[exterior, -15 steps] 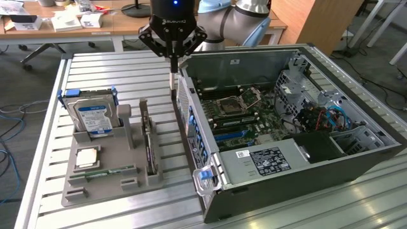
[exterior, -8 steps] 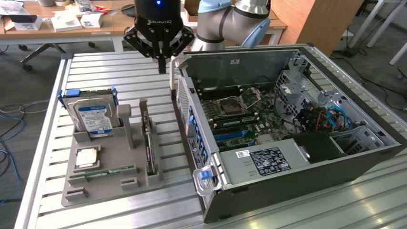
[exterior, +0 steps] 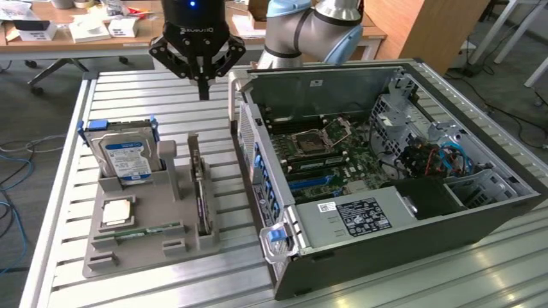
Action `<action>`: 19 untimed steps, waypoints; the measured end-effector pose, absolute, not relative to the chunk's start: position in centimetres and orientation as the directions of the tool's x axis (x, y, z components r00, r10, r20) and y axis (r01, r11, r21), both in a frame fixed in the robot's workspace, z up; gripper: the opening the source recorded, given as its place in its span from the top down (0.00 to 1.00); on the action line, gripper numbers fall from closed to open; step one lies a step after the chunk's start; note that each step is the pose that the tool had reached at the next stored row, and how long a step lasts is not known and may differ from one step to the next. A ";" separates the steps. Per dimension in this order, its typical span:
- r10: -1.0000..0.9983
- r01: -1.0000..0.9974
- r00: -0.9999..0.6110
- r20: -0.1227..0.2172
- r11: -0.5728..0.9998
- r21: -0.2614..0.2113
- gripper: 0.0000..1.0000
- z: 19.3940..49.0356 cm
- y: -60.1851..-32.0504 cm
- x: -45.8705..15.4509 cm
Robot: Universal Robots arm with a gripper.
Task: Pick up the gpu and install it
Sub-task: 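Reach for the gpu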
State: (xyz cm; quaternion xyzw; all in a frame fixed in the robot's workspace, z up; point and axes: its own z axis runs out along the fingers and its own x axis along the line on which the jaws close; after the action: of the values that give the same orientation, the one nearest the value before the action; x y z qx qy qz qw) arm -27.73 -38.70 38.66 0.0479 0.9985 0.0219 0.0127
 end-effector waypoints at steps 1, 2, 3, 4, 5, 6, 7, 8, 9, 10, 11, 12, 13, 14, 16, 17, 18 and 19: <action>0.097 0.096 -0.995 -0.023 0.994 0.045 0.89 38.6 -38.7 -27.9; 0.097 0.096 -0.995 -0.023 0.994 0.045 0.89 38.6 -38.7 -28.1; 0.098 0.096 -0.995 -0.023 0.994 0.045 0.89 38.6 -38.7 -28.2; 0.098 0.096 -0.995 -0.023 0.994 0.045 0.89 38.6 -38.7 -28.3; 0.098 0.097 -0.995 -0.023 0.994 0.045 0.89 38.6 -38.7 -28.4; 0.098 0.097 -0.995 -0.023 0.994 0.045 0.89 38.6 -38.7 -28.5; 0.098 0.097 -0.995 -0.023 0.994 0.045 0.89 38.6 -38.7 -28.7; 0.098 0.097 -0.995 -0.023 0.994 0.045 0.89 38.6 -38.7 -28.8; 0.099 0.097 -0.995 -0.023 0.994 0.045 0.89 38.6 -38.7 -29.0; 0.099 0.098 -0.995 -0.023 0.994 0.045 0.89 38.6 -38.7 -29.1; 0.099 0.098 -0.995 -0.023 0.994 0.045 0.89 38.6 -38.7 -29.2; 0.099 0.098 -0.995 -0.023 0.994 0.045 0.89 38.6 -38.7 -29.2; 0.099 0.098 -0.995 -0.023 0.994 0.045 0.89 38.6 -38.7 -29.2; 0.099 0.097 -0.995 -0.023 0.994 0.045 0.89 38.6 -38.7 -29.2; 0.099 0.098 -0.995 -0.023 0.994 0.045 0.89 38.6 -38.7 -29.2; 0.099 0.098 -0.995 -0.023 0.994 0.045 0.89 38.6 -38.7 -29.2; 0.099 0.098 -0.995 -0.023 0.994 0.045 0.89 38.6 -38.7 -29.2; 0.099 0.098 -0.995 -0.023 0.994 0.045 0.89 38.6 -38.7 -29.3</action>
State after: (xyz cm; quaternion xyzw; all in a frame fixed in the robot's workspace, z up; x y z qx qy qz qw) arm -29.25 -38.68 38.57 0.0492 0.9985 0.0219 0.0127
